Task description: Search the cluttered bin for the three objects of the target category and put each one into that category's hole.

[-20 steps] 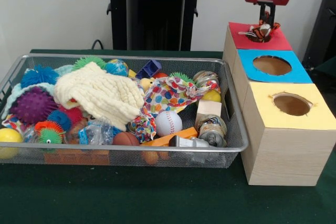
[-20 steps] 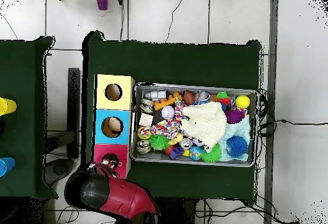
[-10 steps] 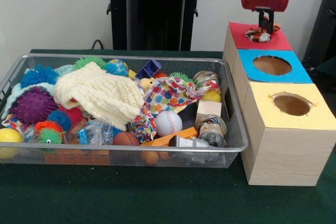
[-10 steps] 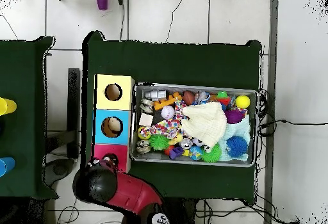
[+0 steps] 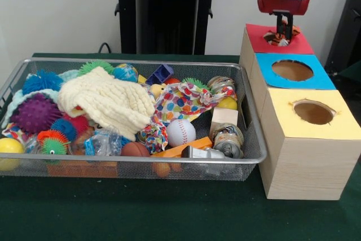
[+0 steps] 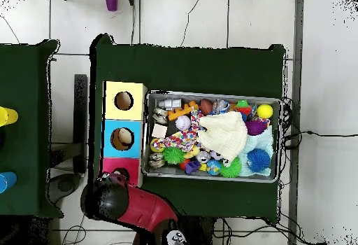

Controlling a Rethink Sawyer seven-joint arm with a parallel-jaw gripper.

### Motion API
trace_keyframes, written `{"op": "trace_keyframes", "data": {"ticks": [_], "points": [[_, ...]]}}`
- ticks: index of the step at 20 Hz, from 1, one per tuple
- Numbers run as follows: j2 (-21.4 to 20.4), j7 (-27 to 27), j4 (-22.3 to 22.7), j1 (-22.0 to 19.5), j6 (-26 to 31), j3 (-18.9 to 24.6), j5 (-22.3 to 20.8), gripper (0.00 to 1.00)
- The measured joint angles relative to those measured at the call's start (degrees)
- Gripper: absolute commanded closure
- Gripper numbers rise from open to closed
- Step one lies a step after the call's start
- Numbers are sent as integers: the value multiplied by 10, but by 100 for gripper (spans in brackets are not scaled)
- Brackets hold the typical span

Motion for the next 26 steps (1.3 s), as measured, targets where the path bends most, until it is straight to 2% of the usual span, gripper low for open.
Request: {"op": "trace_keyframes", "data": {"ticks": [4,5,8,14,15,26], "points": [[1,0,-11,26,0,-25,-7,100],[1,0,-19,48,0,-45,-11,100],[1,0,-27,72,0,-69,-15,100],[11,0,-46,105,0,-114,-31,100],[22,0,-52,104,-1,-125,-35,0],[34,1,-69,120,-1,-133,-39,0]]}}
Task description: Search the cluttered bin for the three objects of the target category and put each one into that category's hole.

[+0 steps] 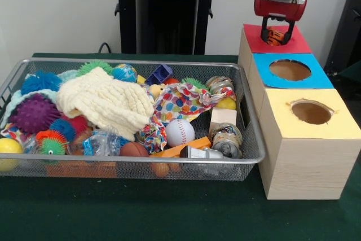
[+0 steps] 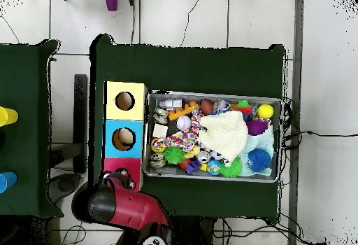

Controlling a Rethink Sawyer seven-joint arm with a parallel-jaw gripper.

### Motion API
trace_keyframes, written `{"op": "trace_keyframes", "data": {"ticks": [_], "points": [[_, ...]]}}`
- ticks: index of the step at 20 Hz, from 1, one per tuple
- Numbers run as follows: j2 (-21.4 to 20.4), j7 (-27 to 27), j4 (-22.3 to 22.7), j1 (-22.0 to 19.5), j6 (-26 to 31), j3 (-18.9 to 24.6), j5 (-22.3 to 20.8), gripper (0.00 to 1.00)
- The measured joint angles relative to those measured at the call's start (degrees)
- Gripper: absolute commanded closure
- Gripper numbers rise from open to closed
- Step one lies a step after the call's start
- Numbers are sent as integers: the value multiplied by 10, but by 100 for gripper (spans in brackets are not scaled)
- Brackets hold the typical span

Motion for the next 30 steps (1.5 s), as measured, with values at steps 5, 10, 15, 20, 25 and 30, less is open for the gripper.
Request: {"op": "trace_keyframes", "data": {"ticks": [5,10,15,20,25,30], "points": [[0,0,0,1,0,-1,0,0],[0,0,-1,7,0,-7,0,0],[-10,0,-13,37,18,-38,-1,0],[-22,1,-25,53,44,-58,-1,0],[-22,2,-33,58,58,-64,-1,0],[-19,2,-35,57,59,-64,-1,0]]}}
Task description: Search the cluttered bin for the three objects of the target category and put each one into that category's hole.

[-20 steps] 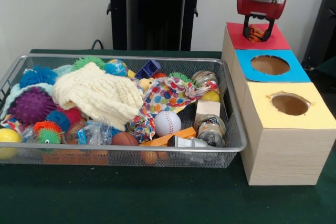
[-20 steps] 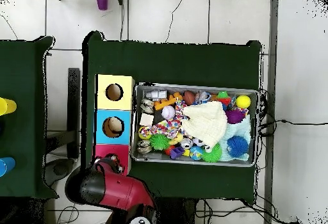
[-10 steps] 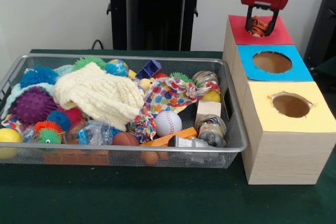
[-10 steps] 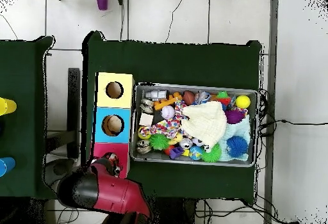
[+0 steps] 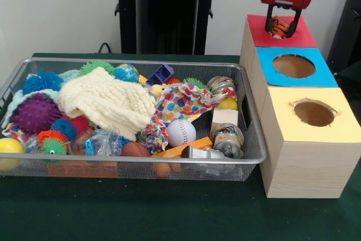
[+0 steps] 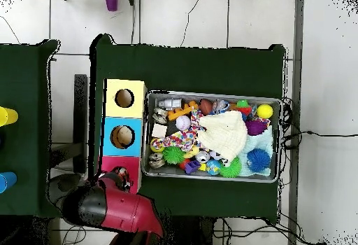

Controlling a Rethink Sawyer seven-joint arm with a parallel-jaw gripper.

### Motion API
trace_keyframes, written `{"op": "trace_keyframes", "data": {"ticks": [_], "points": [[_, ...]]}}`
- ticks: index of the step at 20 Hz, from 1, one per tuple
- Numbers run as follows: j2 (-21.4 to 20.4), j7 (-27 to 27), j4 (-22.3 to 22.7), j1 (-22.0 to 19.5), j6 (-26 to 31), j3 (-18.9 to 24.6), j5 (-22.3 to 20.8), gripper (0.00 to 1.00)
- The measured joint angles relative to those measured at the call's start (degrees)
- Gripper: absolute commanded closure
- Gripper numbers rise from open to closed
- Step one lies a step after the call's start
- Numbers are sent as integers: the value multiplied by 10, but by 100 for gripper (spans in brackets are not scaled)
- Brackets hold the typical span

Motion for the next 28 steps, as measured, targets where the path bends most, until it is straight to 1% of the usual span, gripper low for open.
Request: {"op": "trace_keyframes", "data": {"ticks": [4,12,13,20,28], "points": [[0,0,0,-5,1,4,0,0],[0,0,7,-29,1,24,-1,0],[0,0,8,-31,1,26,-7,100],[1,0,15,-43,-1,26,-14,100],[1,0,16,-45,-2,28,-14,100]]}}
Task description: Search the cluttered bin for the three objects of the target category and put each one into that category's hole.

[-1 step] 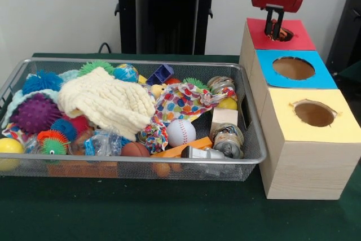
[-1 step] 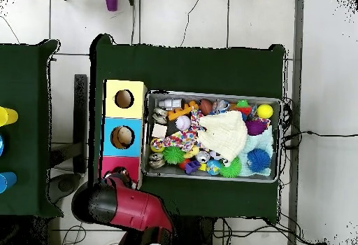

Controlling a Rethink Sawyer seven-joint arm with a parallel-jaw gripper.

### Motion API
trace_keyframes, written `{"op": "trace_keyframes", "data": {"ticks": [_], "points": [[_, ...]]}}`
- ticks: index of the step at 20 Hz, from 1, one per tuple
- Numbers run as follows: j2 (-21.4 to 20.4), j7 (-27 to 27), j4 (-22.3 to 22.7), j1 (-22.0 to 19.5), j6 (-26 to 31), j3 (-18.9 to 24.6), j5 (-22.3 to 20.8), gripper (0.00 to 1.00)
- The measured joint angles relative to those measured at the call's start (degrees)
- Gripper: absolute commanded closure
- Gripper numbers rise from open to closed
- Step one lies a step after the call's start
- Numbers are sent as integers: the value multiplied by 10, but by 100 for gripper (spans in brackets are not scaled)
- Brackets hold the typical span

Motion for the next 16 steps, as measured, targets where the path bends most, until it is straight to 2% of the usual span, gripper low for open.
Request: {"op": "trace_keyframes", "data": {"ticks": [10,11,16], "points": [[0,0,2,-8,0,7,0,100],[-1,0,2,-9,0,10,1,0],[-3,0,4,-11,-11,24,0,0]]}}
